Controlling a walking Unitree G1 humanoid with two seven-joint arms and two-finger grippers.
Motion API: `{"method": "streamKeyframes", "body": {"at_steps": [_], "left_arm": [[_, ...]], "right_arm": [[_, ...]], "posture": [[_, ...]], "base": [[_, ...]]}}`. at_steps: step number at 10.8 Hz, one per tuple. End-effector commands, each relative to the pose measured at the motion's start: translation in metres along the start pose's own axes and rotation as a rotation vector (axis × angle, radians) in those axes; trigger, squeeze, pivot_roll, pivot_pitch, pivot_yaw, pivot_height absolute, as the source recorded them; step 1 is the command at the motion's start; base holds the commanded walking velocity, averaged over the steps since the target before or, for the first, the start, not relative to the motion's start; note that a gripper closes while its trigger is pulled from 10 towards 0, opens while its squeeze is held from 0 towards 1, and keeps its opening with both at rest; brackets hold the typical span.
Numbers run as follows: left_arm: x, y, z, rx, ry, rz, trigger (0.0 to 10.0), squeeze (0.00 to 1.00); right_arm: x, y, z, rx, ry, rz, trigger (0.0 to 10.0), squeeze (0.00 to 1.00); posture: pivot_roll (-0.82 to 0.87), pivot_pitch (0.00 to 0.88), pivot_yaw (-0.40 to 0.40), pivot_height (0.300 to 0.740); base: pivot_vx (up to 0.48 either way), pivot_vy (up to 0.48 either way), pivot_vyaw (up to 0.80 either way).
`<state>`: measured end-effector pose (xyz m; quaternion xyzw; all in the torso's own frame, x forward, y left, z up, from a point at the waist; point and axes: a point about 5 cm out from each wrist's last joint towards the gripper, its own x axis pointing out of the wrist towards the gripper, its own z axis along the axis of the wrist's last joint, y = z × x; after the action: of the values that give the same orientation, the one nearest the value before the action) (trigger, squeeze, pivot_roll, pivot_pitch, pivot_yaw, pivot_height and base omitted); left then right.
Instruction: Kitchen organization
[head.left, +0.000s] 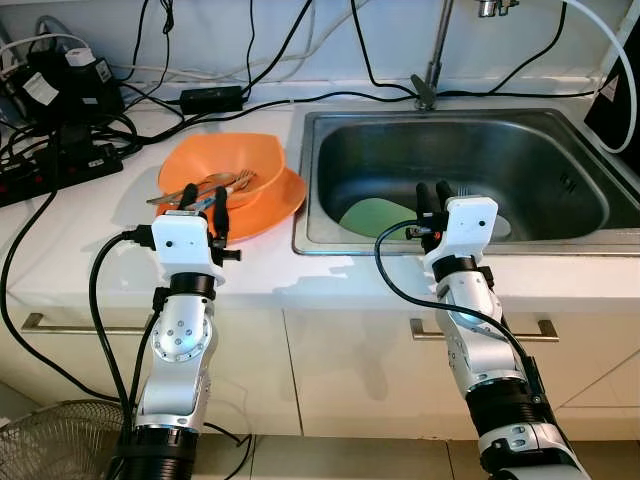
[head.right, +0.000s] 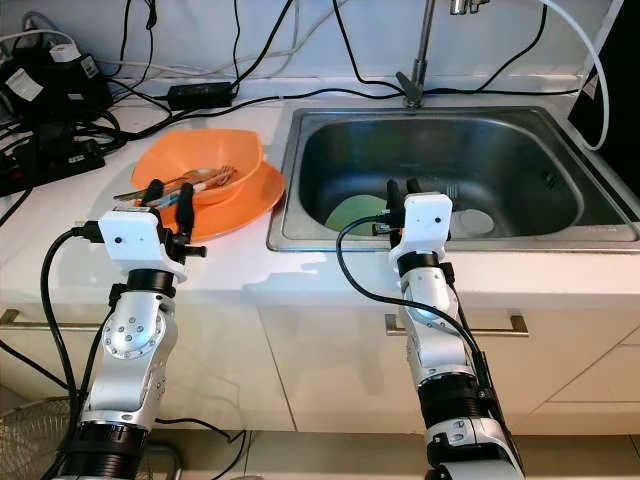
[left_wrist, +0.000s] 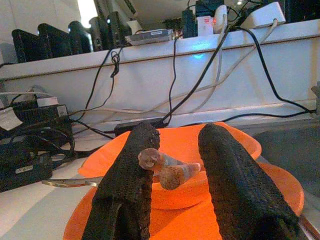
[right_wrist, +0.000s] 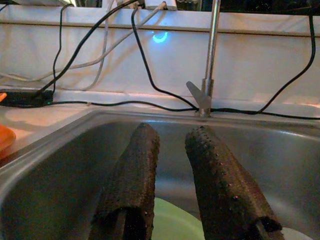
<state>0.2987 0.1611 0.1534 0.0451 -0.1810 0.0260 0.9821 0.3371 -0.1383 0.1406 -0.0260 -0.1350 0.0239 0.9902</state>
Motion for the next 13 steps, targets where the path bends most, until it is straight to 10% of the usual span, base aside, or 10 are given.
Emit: {"method": "streamKeyframes", "body": {"at_steps": [1,9,10,13], "left_arm": [[0.005,-0.002,0.001,0.003,0.002,-0.007,0.0,0.00],[0.017,-0.019,0.025,-0.085,-0.096,-0.079,0.0,0.00],[0.024,-0.026,0.042,-0.103,-0.157,-0.110,10.0,0.00],[0.042,-0.056,0.092,-0.232,-0.298,-0.275,10.0,0.00]], "right_arm": [[0.002,0.001,0.001,0.000,-0.004,0.008,10.0,0.00],[0.004,0.006,0.002,0.006,-0.011,0.016,10.0,0.00],[0.004,0.008,0.003,0.010,-0.015,0.020,10.0,0.00],[0.007,0.013,0.008,0.000,-0.041,0.042,10.0,0.00]], "posture": [[0.11,0.000,0.050,0.740],[0.12,0.000,0.043,0.740],[0.12,0.000,0.042,0.740],[0.12,0.000,0.043,0.740]], "base": [[0.000,0.000,0.00],[0.000,0.000,0.00],[0.000,0.000,0.00],[0.000,0.000,0.00]]}}
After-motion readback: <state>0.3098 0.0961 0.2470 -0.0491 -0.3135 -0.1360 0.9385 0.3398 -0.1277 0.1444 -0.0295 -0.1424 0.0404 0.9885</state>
